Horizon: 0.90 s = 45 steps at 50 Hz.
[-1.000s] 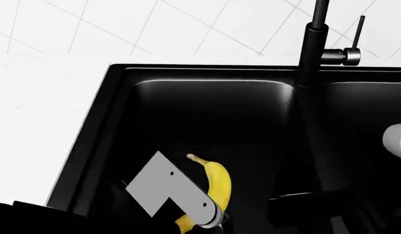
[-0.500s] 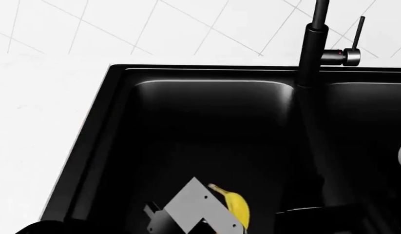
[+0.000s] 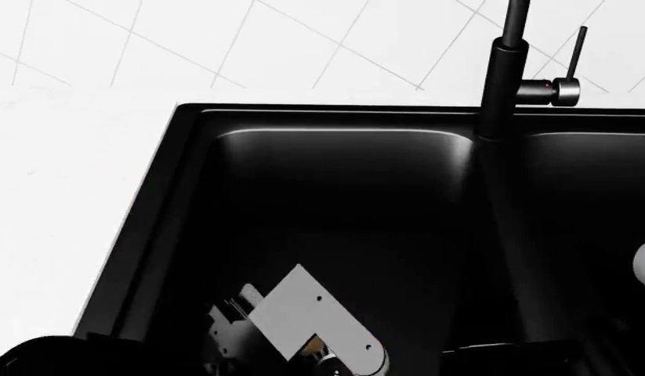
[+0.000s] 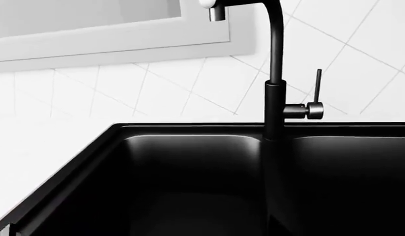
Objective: There is a mixed pile of frozen fruits and vegetables on the counter. Locate all the frozen vegetables and place the items in a bowl on the counter. Take all the frozen fruits and defrost them in a running sink.
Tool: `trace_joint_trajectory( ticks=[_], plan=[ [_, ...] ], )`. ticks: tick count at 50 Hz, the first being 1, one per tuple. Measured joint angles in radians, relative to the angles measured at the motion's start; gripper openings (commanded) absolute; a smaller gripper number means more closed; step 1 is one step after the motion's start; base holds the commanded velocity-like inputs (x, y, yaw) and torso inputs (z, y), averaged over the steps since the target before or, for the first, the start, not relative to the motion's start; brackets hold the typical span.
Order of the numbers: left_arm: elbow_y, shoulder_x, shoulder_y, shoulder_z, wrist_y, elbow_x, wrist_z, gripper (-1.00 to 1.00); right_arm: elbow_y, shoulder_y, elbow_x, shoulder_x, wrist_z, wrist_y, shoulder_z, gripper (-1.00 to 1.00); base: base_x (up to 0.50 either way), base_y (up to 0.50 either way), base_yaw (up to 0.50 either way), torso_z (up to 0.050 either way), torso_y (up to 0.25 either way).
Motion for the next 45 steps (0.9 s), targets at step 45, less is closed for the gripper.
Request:
trace_joint_trajectory(
  ticks=[45],
  plan=[
    [0.336,-0.455,0.115,-0.501,0.079,-0.347,-0.186,1.0,0.049,-0.097,-0.106,-0.038,-0.012,-0.149,-0.03,1.0,0.0,0.0,0.0,0.0,0.0]
  ],
)
